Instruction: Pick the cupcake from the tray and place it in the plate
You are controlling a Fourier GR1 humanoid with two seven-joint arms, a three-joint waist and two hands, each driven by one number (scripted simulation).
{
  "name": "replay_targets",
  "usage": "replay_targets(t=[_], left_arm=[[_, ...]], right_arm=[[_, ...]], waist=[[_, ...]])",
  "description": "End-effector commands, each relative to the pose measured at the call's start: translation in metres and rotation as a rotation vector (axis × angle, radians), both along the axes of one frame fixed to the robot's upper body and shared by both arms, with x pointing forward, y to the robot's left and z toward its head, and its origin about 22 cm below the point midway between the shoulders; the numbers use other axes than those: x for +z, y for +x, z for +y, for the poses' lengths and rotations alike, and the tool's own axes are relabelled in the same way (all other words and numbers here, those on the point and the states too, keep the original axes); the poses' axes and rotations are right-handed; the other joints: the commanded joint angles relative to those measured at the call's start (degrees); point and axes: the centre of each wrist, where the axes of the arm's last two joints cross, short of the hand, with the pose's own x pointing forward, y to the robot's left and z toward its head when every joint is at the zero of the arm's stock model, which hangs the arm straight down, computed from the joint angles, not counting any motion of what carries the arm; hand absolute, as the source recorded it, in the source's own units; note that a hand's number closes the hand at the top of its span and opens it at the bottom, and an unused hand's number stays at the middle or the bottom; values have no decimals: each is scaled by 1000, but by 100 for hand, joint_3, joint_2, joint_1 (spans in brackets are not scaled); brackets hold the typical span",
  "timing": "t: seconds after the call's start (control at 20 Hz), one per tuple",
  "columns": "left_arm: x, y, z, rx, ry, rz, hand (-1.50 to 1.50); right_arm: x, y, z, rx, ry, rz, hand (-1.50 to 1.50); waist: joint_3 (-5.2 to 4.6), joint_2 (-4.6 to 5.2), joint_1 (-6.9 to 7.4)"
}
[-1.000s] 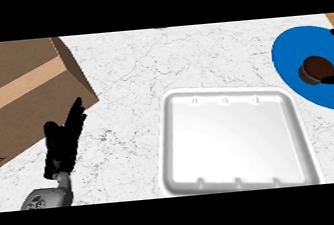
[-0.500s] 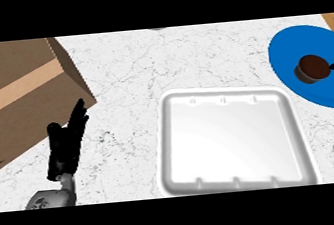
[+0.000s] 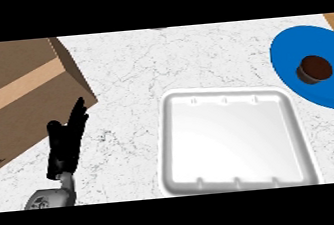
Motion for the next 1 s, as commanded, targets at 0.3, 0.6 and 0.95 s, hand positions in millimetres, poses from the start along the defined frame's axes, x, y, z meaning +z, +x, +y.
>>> replay_targets(t=[0.3,0.6,0.95], left_arm=[[2,6,-10,-1,8,-14,0],[-6,-1,-7,-15,11,-23,0],[-3,-2,-3,-8,5,-17,0]], right_arm=[[7,6,3,-20,-24,-19,-150],[-28,-4,13,-73,-95,35,-150],[-29,-9,8,-107,-112,58,-150]], waist=[[-1,12,38],[-1,11,38],[-1,9,23]])
